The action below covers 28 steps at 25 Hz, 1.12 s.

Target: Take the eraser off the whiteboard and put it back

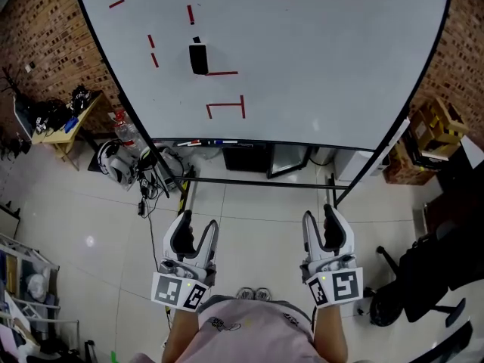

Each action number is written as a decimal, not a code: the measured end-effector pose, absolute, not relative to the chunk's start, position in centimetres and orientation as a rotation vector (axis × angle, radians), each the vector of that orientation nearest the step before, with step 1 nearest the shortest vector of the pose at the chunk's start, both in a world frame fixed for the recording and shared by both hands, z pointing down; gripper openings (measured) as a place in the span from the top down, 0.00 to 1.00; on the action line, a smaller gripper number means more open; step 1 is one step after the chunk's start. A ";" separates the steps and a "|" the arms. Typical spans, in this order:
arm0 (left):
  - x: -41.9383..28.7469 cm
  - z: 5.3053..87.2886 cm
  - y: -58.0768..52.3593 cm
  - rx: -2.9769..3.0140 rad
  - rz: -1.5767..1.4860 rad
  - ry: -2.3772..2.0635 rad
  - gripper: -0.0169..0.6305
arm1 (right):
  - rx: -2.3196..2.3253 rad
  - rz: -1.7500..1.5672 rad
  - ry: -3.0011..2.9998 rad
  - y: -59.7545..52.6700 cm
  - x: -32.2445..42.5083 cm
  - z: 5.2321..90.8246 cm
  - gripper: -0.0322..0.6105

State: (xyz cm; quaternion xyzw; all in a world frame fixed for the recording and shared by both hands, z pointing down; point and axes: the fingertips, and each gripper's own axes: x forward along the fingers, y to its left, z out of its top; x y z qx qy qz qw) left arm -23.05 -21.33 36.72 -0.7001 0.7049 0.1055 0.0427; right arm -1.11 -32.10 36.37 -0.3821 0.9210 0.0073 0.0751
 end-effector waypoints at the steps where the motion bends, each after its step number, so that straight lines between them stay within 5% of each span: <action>1: -23.3 36.6 -21.5 -2.143 0.330 2.159 0.62 | -1.139 0.021 2.761 -32.1 -1.3 36.1 0.69; 15: -29.3 34.8 -29.0 -1.987 0.213 2.215 0.62 | -1.158 0.045 2.767 -33.9 -2.7 37.2 0.69; 19: -33.9 32.4 -35.7 -1.955 0.138 2.185 0.50 | -1.168 0.034 2.769 -33.6 -2.5 37.5 0.69; 28: -41.6 29.8 -52.2 -1.989 -0.050 2.315 0.46 | -1.336 -0.023 2.744 -34.1 1.5 39.8 0.69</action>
